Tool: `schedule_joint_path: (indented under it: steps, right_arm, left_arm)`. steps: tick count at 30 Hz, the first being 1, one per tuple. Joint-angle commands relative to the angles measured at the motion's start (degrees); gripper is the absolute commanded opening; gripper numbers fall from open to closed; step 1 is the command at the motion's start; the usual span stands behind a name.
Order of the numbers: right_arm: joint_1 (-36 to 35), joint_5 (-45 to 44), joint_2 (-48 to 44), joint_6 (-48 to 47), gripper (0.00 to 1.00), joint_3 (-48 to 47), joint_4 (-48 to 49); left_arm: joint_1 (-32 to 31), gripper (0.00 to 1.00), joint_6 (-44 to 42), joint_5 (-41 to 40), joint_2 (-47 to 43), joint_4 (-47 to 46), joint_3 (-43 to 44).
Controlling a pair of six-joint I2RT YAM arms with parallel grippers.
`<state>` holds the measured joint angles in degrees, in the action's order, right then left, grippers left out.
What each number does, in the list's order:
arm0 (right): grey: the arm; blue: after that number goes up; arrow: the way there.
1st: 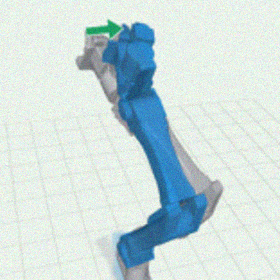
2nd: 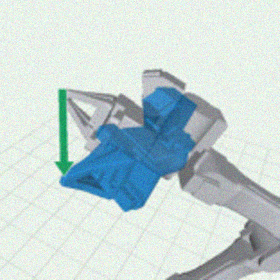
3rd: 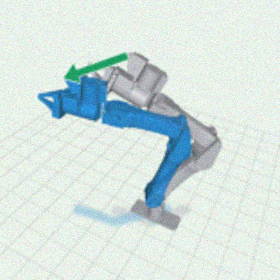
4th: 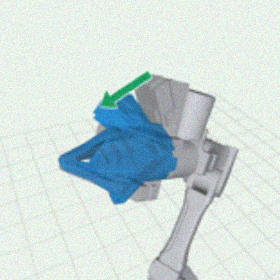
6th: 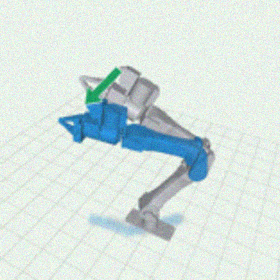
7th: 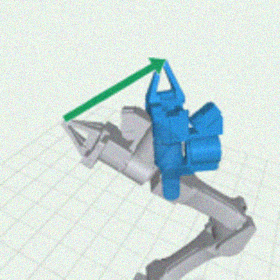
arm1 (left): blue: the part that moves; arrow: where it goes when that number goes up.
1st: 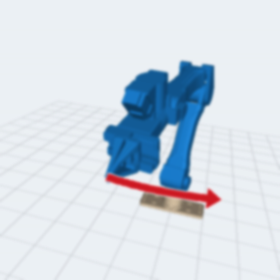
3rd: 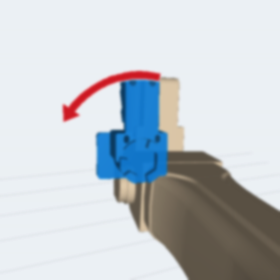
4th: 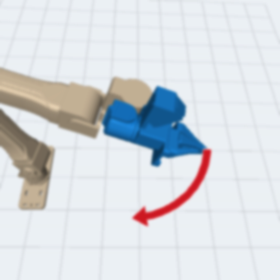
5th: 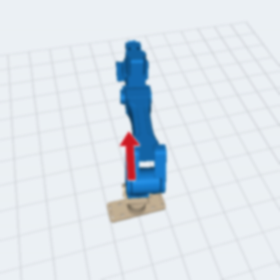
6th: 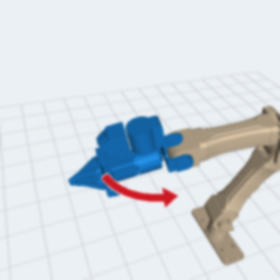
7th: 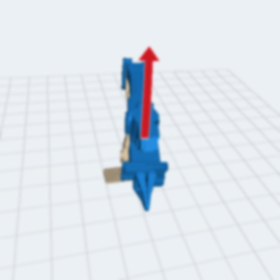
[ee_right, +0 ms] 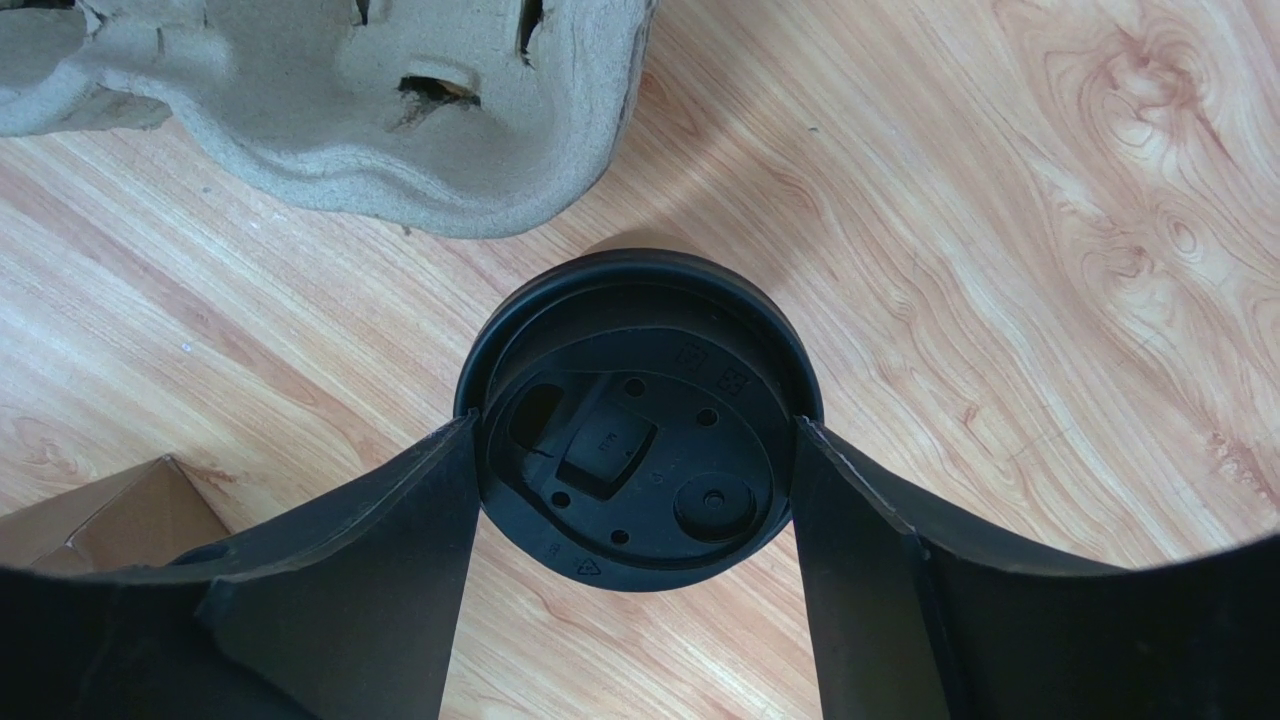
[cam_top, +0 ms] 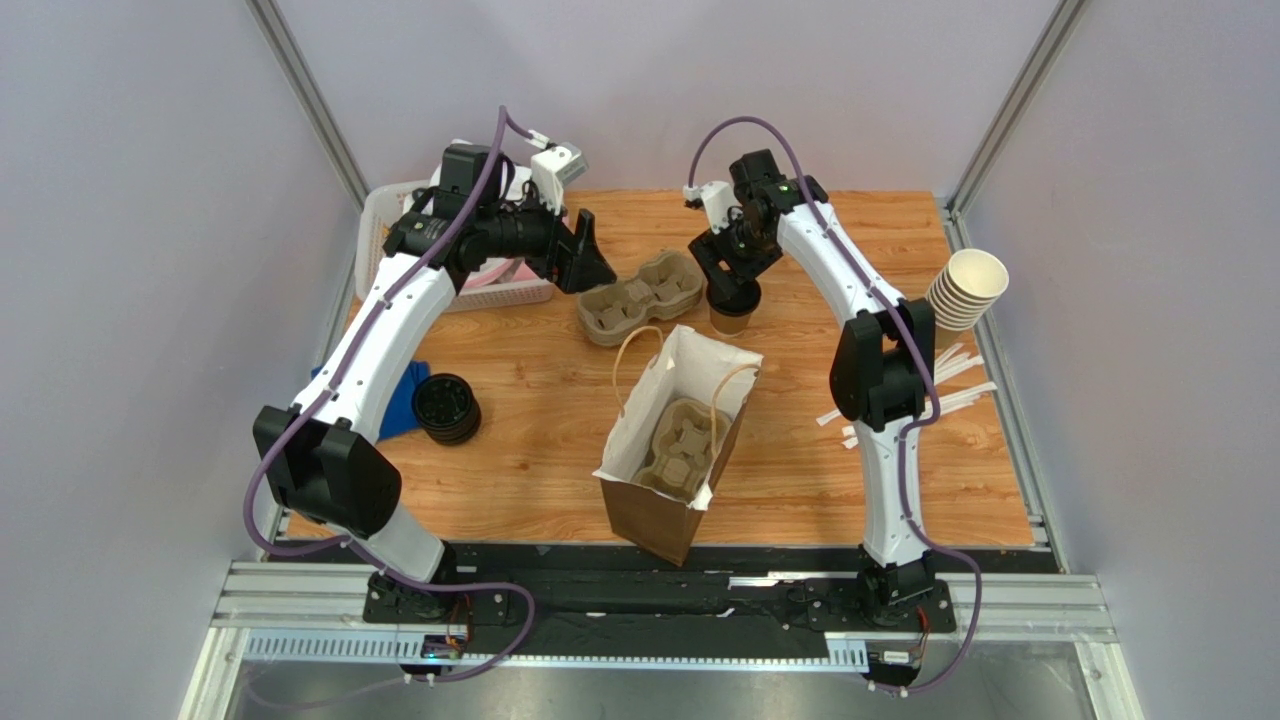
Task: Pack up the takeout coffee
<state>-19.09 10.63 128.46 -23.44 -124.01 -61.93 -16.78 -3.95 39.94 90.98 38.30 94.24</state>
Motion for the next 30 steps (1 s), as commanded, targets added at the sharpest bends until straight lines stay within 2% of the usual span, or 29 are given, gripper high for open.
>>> schedule_joint_path:
  steps: [1, 8, 17, 30]
  right_arm:
    - [-0.2, -1.1, -3.7, -1.6, 0.61, -2.5, -0.8]
    - [0.2, -0.3, -6.6, -1.5, 0.58, -4.7, -3.1]
    - [1.1, 0.4, -9.5, -1.5, 0.54, -9.7, -8.3]
    - [2.0, -0.9, -16.3, -3.7, 0.53, -9.4, -14.7]
  left_arm:
    - [0.3, 0.93, 0.1, 0.0, -1.6, -1.7, 1.4]
    - [0.3, 0.92, 2.1, -0.5, -2.6, -2.9, 1.7]
    - [0.2, 0.89, 3.7, 5.5, 0.6, 2.6, 11.4]
    - [-2.1, 0.87, 0.3, 5.8, -1.9, 2.6, 6.8]
